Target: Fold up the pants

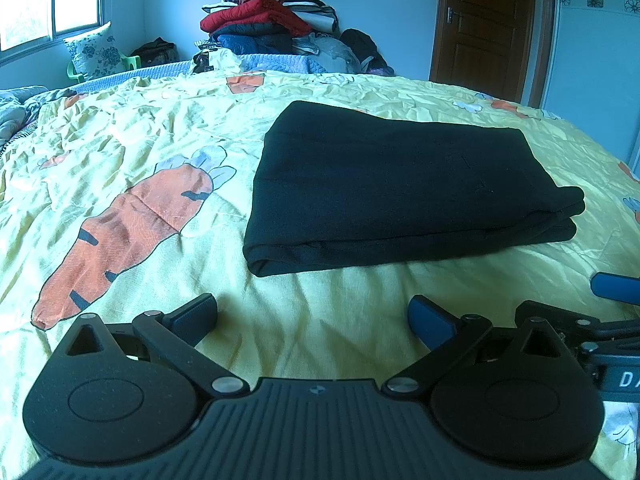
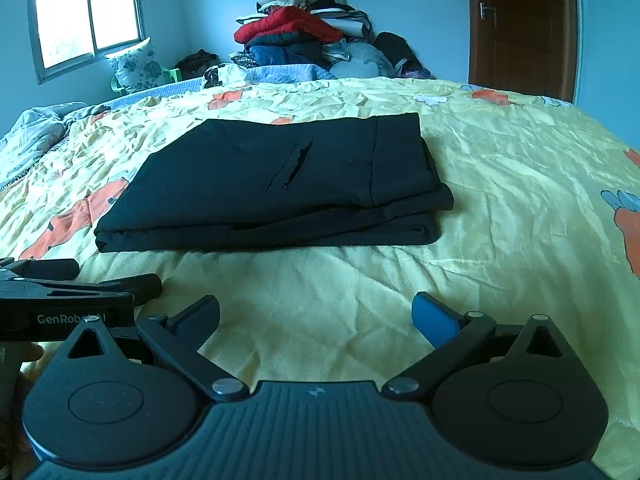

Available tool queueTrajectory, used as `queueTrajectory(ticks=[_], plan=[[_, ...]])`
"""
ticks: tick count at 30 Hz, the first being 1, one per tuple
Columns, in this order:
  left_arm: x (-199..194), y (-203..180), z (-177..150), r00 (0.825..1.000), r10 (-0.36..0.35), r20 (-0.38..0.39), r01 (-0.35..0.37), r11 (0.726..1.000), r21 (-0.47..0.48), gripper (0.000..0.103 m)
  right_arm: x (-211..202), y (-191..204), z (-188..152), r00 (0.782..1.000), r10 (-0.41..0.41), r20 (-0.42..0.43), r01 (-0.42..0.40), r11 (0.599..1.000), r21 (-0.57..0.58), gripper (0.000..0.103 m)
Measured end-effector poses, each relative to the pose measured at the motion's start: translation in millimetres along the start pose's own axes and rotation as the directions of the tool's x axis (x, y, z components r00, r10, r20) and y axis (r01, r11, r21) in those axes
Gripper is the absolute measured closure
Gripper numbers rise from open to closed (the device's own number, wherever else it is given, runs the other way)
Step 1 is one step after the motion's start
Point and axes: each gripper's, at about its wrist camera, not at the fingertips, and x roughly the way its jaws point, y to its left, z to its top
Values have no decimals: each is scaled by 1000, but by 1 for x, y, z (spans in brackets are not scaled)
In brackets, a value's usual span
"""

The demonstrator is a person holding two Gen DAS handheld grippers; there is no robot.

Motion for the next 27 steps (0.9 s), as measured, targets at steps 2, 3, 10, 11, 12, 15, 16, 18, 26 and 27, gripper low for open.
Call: queueTrajectory(ticks=[2,3,10,11,12,15,16,18,26,27], plan=[[0,0,0,1000,0,0,0,1000,0,0,1,5,0,1000,-30,-8,30,999,-19,0],[0,0,0,1000,0,0,0,1000,0,0,3,8,0,999,-49,-15,49,998,-39,0],[0,0,0,1000,0,0,0,1000,0,0,4,9,0,998,-51,-22,50,997,-64,0],[0,0,0,1000,0,0,0,1000,0,0,4,8,0,998,-53,-23,52,996,-67,0],[0,0,0,1000,0,0,0,1000,0,0,3,8,0,998,-53,-23,51,996,-67,0],[0,0,0,1000,0,0,0,1000,0,0,3,8,0,998,-51,-21,50,997,-62,0],[0,0,0,1000,0,0,0,1000,0,0,3,8,0,998,-52,-20,50,997,-60,0],[0,0,0,1000,0,0,0,1000,0,0,4,8,0,998,-54,-17,53,997,-50,0],[0,0,0,1000,1,0,-1,1000,0,0,4,9,1,998,-61,-27,60,997,-57,0],[0,0,0,1000,2,0,-2,1000,2,0,3,9,1,997,-63,-32,62,997,-54,0]])
